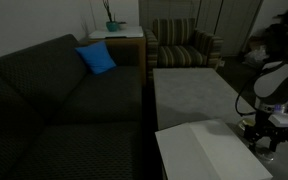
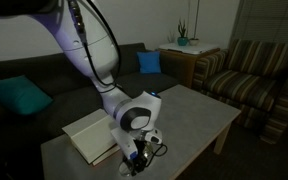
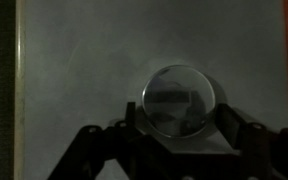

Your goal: Remove the lid from the bottle, put the lid on the table, pick up the lid and put it back on the bottle

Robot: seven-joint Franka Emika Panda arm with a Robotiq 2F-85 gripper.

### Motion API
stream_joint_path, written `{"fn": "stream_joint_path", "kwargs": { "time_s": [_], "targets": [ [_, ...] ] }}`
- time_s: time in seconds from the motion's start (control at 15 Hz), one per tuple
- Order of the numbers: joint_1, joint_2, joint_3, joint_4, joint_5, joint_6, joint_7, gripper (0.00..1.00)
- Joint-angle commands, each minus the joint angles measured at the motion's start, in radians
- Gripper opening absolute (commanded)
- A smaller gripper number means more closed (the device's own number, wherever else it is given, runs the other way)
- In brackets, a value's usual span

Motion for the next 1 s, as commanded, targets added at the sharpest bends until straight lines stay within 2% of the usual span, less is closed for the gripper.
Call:
{"fn": "stream_joint_path", "kwargs": {
  "time_s": [0.0,0.13,0.2,0.33,0.47,0.6,0.67,0.93],
  "targets": [
    [-0.021,0.0,0.023,-0.008,0.01,0.002,-0.019,0.93],
    [-0.021,0.001,0.026,-0.012,0.012,0.0,-0.019,1.0],
    [-0.02,0.003,0.029,-0.013,0.012,0.0,-0.02,1.0],
    [-0.018,0.007,0.033,-0.013,0.012,0.001,-0.021,0.75],
    [-0.019,0.006,0.034,-0.014,0.011,-0.002,-0.023,0.67],
    [-0.021,0.0,0.031,-0.018,0.011,-0.006,-0.021,0.53],
    [-0.021,0.025,0.029,0.019,0.011,-0.017,-0.018,0.45],
    [-0.014,0.025,0.025,0.024,0.01,-0.009,-0.008,0.44]
  ]
}}
